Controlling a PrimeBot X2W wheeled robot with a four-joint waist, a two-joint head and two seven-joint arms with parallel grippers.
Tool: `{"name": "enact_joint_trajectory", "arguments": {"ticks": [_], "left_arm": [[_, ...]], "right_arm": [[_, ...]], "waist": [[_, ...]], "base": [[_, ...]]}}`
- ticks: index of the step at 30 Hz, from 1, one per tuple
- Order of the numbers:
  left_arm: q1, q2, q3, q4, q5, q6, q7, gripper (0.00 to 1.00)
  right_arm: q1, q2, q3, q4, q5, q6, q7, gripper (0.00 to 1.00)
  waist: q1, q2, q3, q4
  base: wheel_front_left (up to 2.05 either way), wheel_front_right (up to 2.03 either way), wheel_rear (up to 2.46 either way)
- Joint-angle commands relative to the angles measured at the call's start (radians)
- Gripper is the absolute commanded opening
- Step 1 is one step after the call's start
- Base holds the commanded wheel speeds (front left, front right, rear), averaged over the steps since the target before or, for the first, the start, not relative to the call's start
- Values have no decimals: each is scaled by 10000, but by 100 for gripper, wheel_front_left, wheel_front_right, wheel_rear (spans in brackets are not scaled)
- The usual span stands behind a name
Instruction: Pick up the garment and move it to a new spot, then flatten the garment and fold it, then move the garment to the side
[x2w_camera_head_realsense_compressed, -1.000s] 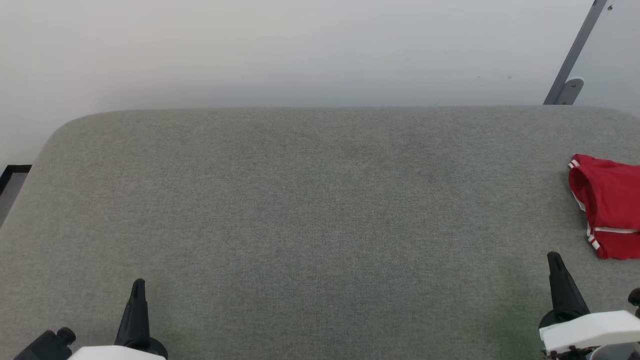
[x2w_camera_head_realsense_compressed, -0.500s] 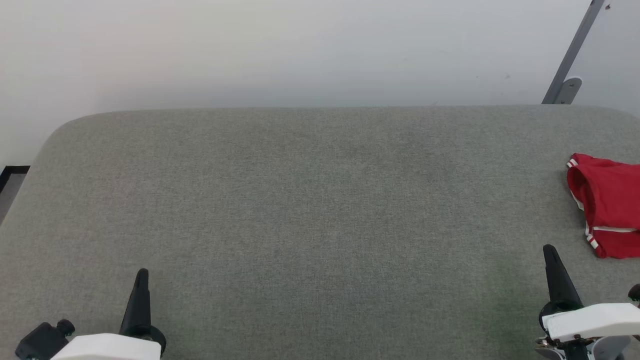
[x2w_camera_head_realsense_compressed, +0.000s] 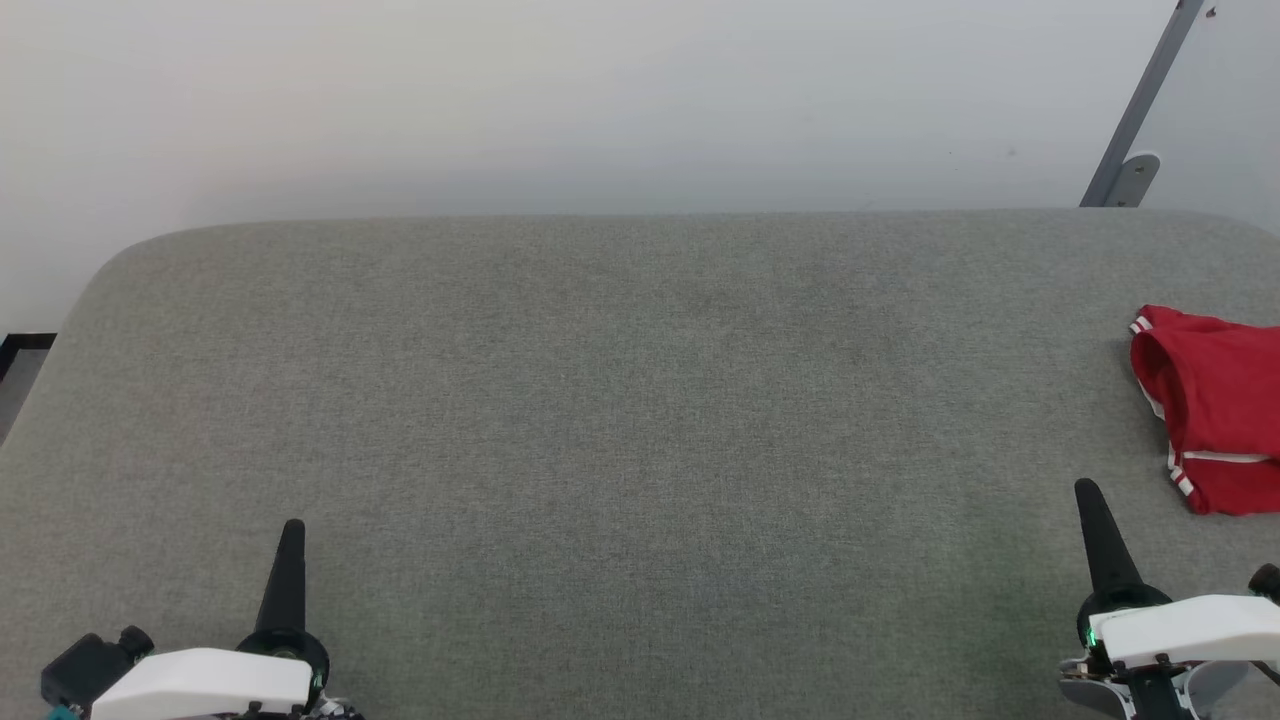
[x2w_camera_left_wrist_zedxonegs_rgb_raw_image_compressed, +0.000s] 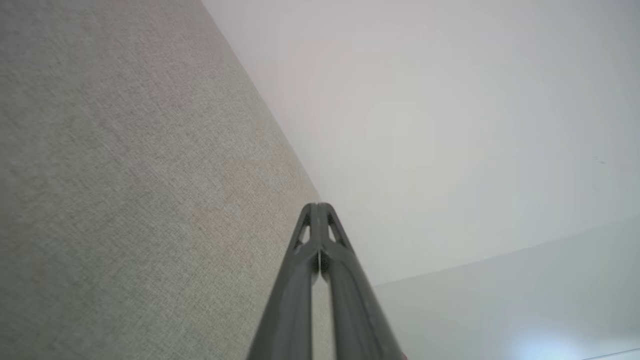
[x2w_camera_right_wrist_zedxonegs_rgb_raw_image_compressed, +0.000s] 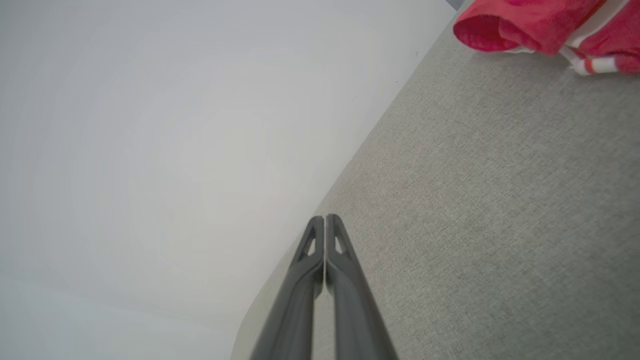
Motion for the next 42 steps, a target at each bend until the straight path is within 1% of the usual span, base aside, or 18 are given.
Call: {"name": "enact_joint_trajectory", "arguments": {"ticks": [1, 20, 42], "left_arm": [[-245, 37, 35, -46, -277, -29, 93, 0], [-611, -56, 87, 132, -1817, -38, 550, 0], [-988, -168, 145, 319, -3364, -48, 1026, 0]], "right_arm": [[-236, 10, -27, -44, 300, 1, 98, 0], [-459, 235, -97, 13, 1834, 1, 547, 0], [-662, 456, -166, 78, 3424, 1, 1007, 0]], "waist": [[0, -1, 0, -5], [0, -1, 1, -53], [0, -1, 2, -112]], "base": [[0, 0, 0], [0, 0, 0], [0, 0, 0]]}}
